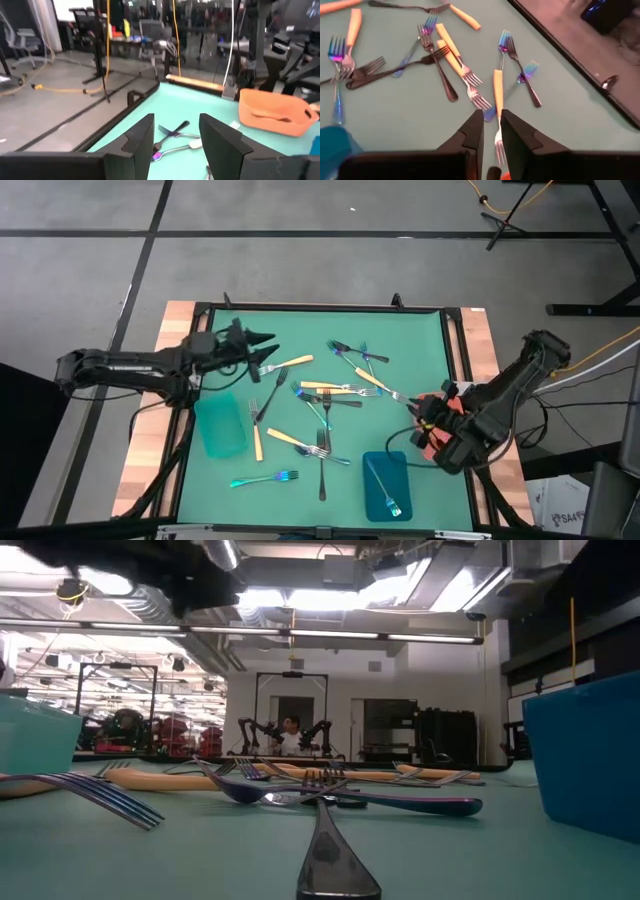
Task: Sort silverware by color (type)
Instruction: Put the yellow fork into the green bin
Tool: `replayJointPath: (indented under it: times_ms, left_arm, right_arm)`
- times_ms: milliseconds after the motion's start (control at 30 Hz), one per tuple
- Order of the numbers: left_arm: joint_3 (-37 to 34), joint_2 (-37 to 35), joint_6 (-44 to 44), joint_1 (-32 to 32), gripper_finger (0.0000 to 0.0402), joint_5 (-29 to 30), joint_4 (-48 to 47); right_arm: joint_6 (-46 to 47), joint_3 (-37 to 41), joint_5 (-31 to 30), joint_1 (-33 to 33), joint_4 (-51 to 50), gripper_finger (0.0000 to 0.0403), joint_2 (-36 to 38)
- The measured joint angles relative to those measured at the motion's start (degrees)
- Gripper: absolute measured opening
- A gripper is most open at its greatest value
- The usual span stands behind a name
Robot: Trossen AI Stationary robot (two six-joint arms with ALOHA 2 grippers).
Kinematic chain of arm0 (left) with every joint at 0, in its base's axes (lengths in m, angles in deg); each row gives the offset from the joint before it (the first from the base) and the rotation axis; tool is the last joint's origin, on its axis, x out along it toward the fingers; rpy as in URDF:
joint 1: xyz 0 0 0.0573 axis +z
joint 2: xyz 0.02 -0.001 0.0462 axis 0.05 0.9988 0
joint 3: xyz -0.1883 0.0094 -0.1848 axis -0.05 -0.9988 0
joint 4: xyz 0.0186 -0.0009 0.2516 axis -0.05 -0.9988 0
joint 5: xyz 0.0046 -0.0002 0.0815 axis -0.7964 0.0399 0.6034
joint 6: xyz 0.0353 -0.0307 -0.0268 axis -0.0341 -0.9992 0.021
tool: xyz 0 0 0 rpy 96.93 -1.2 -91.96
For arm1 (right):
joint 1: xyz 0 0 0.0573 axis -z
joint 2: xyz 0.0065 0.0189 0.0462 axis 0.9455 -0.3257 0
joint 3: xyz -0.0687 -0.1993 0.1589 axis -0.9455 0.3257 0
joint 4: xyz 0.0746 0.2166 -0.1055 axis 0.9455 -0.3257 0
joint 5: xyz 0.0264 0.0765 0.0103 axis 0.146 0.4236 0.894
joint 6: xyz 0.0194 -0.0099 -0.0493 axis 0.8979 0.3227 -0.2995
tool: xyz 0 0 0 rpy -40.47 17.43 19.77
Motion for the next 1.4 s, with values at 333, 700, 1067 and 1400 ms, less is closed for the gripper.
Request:
replayJointPath:
  times_ms: [333, 700, 1067, 1400]
  left_arm:
    - [16.9, 21.5, 0.0, 9.82, 0.0151, -14.83, -9.31]
    - [25.95, 38.29, 0.16, 15.92, 0.0151, -21.82, -12.91]
    - [26.41, 46.39, 0.2, 19.02, 0.0151, -21.88, -15.41]
    - [26.41, 48.24, 0.63, 19.68, 0.0151, -21.41, -19.93]
  right_arm:
    - [-26.11, 11.0, 4.55, 9.46, 24.26, 0.0056, 6.28]
    - [-49.84, 17.96, 20.0, 22.33, 48.75, 0.0056, 6.22]
    - [-57.1, 22.71, 32.31, 32.9, 59.9, 0.0056, 6.22]
    - [-57.13, 24.3, 35.2, 37.4, 60.74, 0.0056, 6.2]
